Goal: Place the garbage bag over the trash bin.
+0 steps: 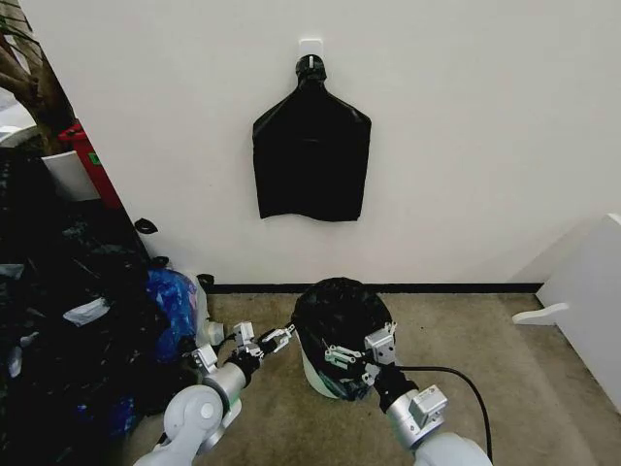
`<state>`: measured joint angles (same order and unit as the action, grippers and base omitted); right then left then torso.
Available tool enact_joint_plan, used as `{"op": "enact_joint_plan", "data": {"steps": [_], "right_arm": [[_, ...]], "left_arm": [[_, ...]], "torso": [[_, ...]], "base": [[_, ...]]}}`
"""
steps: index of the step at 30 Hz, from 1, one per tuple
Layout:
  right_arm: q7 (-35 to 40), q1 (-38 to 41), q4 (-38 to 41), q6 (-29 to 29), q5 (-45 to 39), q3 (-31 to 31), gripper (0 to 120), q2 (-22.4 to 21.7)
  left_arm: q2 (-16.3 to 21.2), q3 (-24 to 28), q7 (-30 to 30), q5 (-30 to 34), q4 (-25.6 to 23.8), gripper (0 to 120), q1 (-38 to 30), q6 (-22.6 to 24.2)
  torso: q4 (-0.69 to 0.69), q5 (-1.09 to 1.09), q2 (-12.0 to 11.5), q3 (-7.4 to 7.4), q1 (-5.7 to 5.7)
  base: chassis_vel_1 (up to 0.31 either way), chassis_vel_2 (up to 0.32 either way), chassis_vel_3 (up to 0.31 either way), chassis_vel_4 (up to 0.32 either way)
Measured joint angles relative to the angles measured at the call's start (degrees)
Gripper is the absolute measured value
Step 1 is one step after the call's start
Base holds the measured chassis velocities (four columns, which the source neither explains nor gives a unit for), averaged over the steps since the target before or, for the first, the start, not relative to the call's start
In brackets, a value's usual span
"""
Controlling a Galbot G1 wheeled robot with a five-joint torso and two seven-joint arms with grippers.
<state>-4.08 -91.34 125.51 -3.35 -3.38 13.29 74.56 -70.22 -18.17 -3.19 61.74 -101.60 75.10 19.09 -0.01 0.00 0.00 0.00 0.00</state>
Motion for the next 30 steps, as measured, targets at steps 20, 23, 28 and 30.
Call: {"op": "enact_joint_plan", "data": {"steps": [20, 23, 28, 30], "right_arm": [[0.39, 0.06, -0.61, -0.84, 0.08, -0.49, 100, -0.08], [0.39, -0.18, -0.65, -0.82, 0.16, -0.53, 100, 0.04], [0.33, -0.27, -1.14, -0.67, 0.12, -0.66, 100, 0.08], [0.26, -0.19, -1.55, -0.58, 0.12, -1.09, 100, 0.35]], "left_arm": [[-0.22, -1.01, 2.22, 1.87, -0.19, 100, 0.85, -3.10], [-0.91, -0.13, 3.02, 2.16, 0.44, 100, -0.57, -2.95], [-1.22, -0.12, 3.45, 5.38, 3.61, 100, -1.22, -3.22], [-1.26, -0.36, 1.98, 7.08, 6.16, 100, -1.84, -3.17]], "torso": [[0.00, 0.01, 0.00, 0.00, -0.01], [-0.01, 0.01, 0.00, 0.00, -0.01], [0.01, 0.00, 0.00, 0.00, -0.01], [0.01, 0.00, 0.00, 0.00, 0.00]], "base": [[0.000, 0.000, 0.000, 0.000], [0.000, 0.000, 0.000, 0.000], [0.000, 0.000, 0.000, 0.000], [0.000, 0.000, 0.000, 0.000]]}}
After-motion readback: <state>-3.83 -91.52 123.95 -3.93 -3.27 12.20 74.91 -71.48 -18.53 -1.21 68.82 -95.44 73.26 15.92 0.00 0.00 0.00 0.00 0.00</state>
